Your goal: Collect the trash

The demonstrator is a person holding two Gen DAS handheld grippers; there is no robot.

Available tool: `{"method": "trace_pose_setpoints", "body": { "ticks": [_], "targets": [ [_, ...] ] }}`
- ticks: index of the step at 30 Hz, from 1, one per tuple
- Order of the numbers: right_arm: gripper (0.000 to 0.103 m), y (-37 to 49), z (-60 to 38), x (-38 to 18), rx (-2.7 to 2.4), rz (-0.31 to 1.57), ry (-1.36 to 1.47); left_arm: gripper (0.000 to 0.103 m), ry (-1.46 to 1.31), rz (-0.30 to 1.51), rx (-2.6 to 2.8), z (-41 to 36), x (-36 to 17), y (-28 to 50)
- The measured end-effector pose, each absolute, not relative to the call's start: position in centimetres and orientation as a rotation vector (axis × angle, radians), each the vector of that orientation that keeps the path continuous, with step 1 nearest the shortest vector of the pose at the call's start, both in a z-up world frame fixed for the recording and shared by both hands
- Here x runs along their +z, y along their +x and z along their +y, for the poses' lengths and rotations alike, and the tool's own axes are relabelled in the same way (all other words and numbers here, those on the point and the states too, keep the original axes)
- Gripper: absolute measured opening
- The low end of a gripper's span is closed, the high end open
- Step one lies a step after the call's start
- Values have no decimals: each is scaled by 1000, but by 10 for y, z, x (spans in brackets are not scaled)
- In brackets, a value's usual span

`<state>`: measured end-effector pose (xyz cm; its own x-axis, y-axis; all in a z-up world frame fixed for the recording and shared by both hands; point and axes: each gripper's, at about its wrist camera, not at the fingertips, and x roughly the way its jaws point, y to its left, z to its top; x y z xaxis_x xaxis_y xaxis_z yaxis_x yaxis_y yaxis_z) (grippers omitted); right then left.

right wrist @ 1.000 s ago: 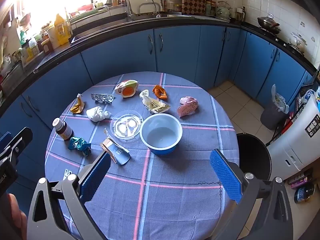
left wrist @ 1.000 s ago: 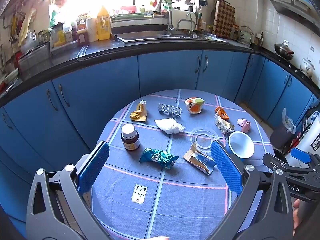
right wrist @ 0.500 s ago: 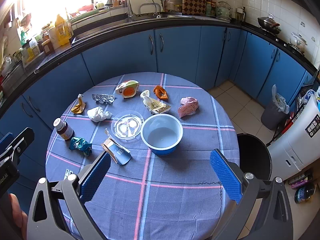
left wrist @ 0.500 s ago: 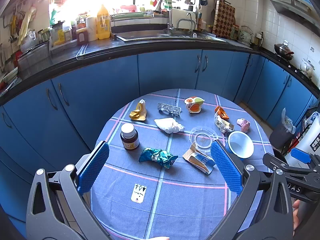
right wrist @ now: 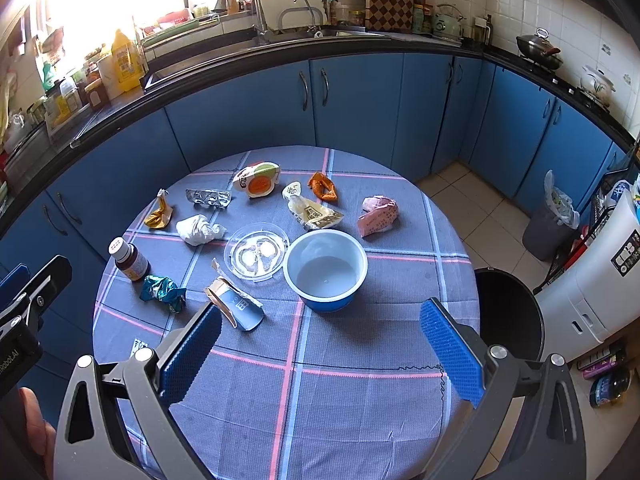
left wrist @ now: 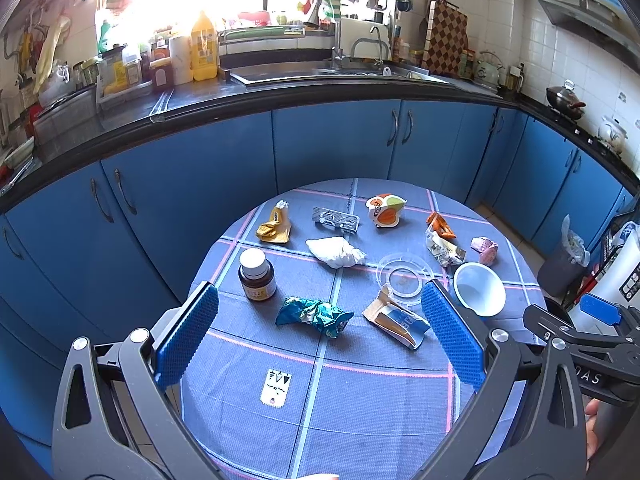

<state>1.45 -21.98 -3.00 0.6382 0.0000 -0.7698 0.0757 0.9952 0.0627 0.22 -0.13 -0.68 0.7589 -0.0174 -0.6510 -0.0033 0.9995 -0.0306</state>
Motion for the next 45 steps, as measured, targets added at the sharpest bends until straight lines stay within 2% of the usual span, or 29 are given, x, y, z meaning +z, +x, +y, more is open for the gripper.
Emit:
{"method": "trace_pose_setpoints", "body": {
  "ticks": [45],
  "targets": [
    [97,15,-216,-29,-38,879,85,100,-40,718,-17,-2,-10,3]
  ]
}}
